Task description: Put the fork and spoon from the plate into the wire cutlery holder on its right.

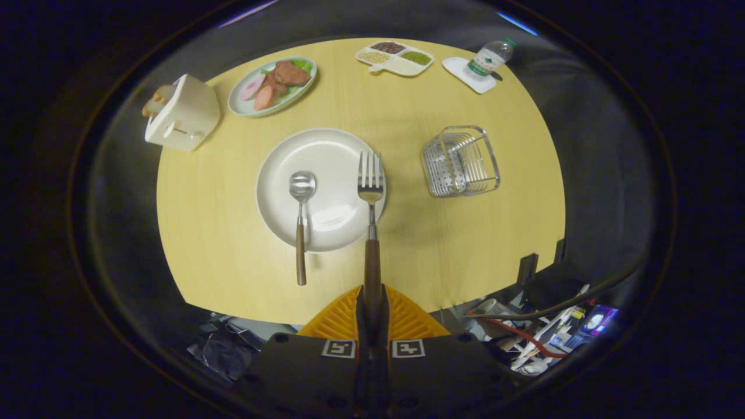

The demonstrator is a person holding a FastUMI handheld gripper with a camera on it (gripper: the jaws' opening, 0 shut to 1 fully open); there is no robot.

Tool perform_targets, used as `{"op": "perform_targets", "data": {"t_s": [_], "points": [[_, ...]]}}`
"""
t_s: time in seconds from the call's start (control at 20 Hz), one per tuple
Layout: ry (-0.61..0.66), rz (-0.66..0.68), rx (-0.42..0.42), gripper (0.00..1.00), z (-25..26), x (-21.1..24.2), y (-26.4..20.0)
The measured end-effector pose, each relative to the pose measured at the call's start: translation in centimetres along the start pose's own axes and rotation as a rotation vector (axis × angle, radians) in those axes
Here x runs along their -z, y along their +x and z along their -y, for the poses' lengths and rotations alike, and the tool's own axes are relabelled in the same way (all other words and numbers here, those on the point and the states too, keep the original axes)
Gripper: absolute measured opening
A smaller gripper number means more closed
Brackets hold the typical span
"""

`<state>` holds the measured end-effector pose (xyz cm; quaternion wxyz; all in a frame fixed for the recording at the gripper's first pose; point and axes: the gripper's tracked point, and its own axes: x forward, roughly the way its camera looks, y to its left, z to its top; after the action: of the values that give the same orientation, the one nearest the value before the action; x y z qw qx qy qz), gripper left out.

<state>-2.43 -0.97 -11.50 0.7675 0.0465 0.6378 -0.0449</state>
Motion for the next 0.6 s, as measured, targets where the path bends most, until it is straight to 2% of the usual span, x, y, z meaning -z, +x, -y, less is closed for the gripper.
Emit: {"op": "perform_targets", "data": {"t_s": [0.25,0.6], "points": [[0.082,-0.01,0.023,0.09,4.8,-1.9,-0.7],[0.12,-0.068,0.045,0.09,8.8,-3.3,2.1]]}}
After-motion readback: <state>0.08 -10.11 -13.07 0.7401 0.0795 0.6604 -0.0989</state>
